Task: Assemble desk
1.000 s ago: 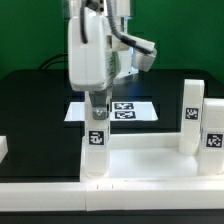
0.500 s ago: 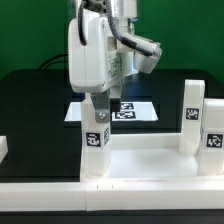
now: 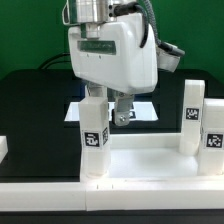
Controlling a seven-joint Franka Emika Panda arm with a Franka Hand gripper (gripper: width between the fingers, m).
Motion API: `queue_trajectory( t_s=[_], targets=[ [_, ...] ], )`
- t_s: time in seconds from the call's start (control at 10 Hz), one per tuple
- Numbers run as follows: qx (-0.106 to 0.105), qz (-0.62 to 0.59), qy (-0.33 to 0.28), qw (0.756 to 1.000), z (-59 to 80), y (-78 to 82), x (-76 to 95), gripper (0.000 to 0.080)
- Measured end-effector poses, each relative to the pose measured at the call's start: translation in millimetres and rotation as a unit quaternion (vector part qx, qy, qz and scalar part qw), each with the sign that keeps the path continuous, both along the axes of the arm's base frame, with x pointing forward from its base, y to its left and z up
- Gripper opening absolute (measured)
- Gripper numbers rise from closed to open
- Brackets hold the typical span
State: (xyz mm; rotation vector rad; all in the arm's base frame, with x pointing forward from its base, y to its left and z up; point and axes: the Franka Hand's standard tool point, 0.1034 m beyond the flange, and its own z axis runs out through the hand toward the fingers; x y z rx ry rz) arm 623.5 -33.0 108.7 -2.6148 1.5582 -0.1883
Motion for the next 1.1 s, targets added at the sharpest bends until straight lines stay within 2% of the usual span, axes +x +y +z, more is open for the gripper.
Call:
queue_trajectory(
  t_s=[0.1, 0.2, 0.4, 0.5, 0.7, 0.8, 0.9, 1.0, 1.1],
  targets=[
    [-0.022, 0.094, 0.003, 0.995, 0.4, -2.8, 0.0, 0.0649],
    [-0.043, 0.191, 0.009, 0.981, 1.4, -5.6, 0.2, 0.0649],
    [-0.055, 0.294, 0.011, 0.954, 5.7, -10.1, 3.5, 0.0649],
    [-0.053, 0.275, 0.011, 0.96, 5.1, -10.3, 3.2, 0.0649],
    [-0.052, 0.267, 0.011, 0.962, 5.0, -10.8, 3.3, 0.041],
    [-0.049, 0.248, 0.011, 0.967, 4.9, -10.8, 3.2, 0.041],
    [-0.044, 0.21, 0.011, 0.977, 4.9, -11.0, 3.2, 0.0284],
    [-0.037, 0.162, 0.011, 0.986, 4.8, -10.9, 3.4, 0.0284],
    [-0.026, 0.063, 0.013, 0.998, 3.9, -8.8, 3.0, 0.0284]
  ],
)
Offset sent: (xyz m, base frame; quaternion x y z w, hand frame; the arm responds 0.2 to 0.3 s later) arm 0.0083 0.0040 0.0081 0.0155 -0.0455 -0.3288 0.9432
